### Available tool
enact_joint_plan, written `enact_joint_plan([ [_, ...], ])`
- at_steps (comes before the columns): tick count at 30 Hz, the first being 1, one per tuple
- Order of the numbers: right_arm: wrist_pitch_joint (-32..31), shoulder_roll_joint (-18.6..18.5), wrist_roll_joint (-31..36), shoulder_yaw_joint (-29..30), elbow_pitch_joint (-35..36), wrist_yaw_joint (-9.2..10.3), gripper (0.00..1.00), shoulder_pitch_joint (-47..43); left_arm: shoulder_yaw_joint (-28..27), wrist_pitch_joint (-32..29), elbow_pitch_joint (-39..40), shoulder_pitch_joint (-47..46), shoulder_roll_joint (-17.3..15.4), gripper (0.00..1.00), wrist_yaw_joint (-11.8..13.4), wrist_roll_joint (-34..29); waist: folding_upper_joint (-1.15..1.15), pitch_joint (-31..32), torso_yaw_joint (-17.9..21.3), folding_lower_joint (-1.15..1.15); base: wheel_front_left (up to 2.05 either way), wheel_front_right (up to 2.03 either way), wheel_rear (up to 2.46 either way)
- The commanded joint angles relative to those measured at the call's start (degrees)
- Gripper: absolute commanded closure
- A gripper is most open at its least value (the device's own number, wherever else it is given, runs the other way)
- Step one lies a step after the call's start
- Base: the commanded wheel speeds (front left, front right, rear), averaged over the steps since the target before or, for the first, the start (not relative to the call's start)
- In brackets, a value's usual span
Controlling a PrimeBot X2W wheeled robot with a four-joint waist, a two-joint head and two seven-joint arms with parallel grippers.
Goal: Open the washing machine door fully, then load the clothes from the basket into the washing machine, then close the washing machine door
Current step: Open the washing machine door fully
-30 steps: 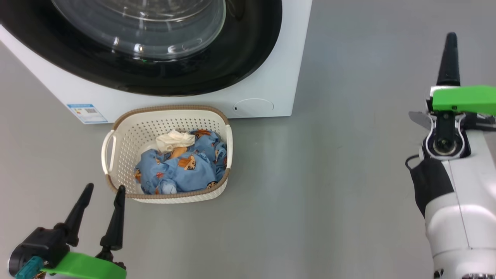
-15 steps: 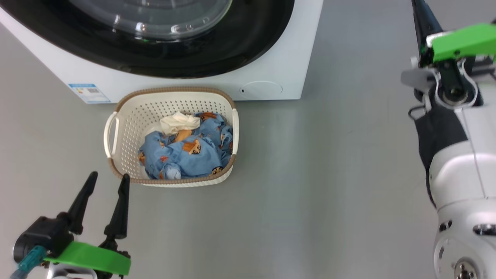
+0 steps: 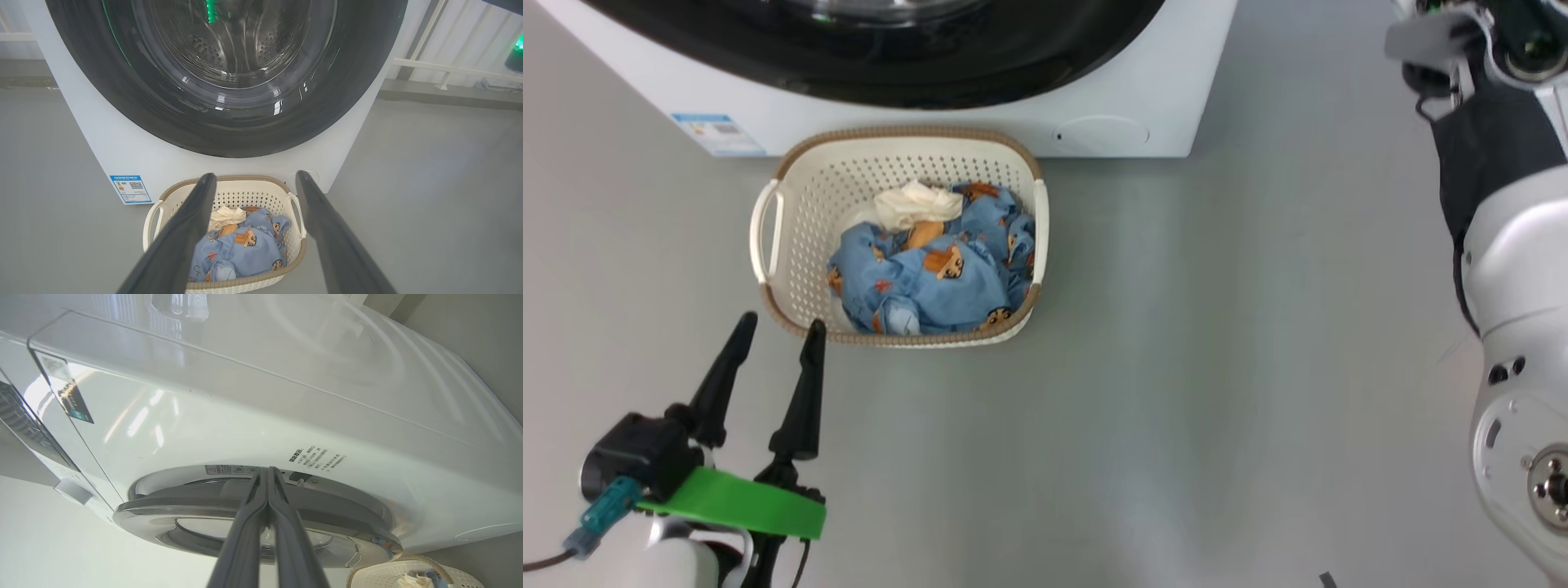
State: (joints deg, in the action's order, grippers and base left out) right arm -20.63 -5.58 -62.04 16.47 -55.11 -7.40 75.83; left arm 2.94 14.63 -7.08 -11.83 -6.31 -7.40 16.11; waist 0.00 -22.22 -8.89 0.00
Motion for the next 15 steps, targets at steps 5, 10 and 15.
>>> enact_joint_plan([
  [5,-0.3,2.2,3.7,-1.7,-2.0,-0.09,1.00,7.7,-1.0,0.4,1.7,-3.5,-0.6,0.00,-0.1,1.6,0.00,-4.0,-2.2,0.00,0.00,0.00,0.00],
  [10,0.1,2.5,5.4,-2.8,-4.6,-0.09,1.00,11.7,0.1,0.4,1.6,-5.0,0.1,0.00,-0.1,2.1,0.00,-5.6,-3.4,0.00,0.00,0.00,0.00],
  [15,0.5,2.6,6.1,-3.7,-6.7,-0.09,1.00,13.9,0.8,0.4,1.4,-5.9,0.4,0.00,-0.1,2.6,0.00,-6.3,-4.1,0.00,0.00,0.00,0.00],
])
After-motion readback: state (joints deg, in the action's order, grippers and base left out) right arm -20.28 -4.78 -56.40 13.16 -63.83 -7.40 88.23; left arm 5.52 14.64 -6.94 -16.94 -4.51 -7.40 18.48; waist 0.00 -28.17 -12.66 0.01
